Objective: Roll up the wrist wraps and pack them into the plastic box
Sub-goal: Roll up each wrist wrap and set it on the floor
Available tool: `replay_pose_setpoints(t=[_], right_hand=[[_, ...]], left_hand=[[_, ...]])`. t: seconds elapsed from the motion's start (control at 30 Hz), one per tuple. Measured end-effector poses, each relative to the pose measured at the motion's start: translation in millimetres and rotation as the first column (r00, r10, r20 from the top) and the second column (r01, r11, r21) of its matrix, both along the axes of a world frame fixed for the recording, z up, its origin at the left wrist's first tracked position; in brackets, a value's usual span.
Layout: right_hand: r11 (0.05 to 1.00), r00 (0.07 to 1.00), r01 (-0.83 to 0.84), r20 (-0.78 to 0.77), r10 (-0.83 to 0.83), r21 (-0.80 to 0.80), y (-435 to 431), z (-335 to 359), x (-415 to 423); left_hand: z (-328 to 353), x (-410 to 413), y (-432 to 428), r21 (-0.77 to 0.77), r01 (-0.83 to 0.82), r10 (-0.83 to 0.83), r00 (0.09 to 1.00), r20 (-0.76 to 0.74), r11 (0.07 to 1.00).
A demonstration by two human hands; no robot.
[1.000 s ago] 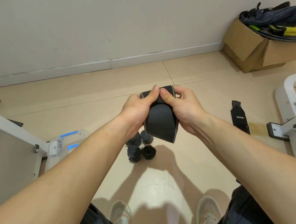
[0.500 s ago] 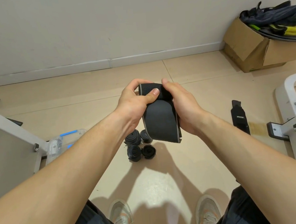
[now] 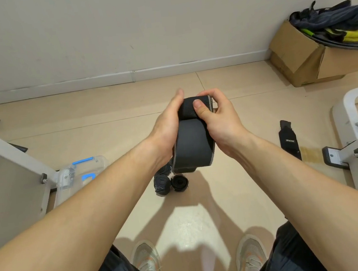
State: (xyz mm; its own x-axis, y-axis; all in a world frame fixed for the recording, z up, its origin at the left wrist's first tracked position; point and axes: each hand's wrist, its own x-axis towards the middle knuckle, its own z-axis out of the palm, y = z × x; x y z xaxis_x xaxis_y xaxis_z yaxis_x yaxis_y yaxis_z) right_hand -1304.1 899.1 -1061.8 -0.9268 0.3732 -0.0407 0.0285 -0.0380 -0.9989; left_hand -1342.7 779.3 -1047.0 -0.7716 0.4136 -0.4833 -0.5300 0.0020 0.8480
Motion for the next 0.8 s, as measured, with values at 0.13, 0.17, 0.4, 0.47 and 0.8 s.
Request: replay_pose_setpoints(t=[0.13,0.17,0.4,0.47,0.8], right_hand=[[0.994,1.0,-0.022,0.002,0.022,0.102,-5.3,-4.2,0.2],[0.993,1.0,-0.025,0.01,0.024,0.115,-6.8,-4.4,0.3],[0.996,0.99,-0.05,0.128,0.059,-0.067,-10.0,-1.0,-1.2],[0.994,0.983,-0.026,0.178,0.045,-0.11,-8.6,2.1,-1.9],[0.975,0.969,0.01,0.244,0.046,-0.221,-3.7,9.3,1.4]], left_hand=[[-2.0,-1.8,1.0,-0.123,-0.088,0.079,0.994,-0.074,0.989],[-3.2,-1.2,2.3,-0.134,-0.115,0.102,0.99,-0.102,0.984],[-4.2,-5.5,2.0,-0.058,-0.157,0.143,0.97,-0.195,0.986],[-5.7,-5.6,1.8,-0.049,-0.15,0.135,0.965,-0.226,0.988],[-10.3,-8.0,-0.4,-0.127,-0.063,-0.006,0.874,-0.486,0.99]])
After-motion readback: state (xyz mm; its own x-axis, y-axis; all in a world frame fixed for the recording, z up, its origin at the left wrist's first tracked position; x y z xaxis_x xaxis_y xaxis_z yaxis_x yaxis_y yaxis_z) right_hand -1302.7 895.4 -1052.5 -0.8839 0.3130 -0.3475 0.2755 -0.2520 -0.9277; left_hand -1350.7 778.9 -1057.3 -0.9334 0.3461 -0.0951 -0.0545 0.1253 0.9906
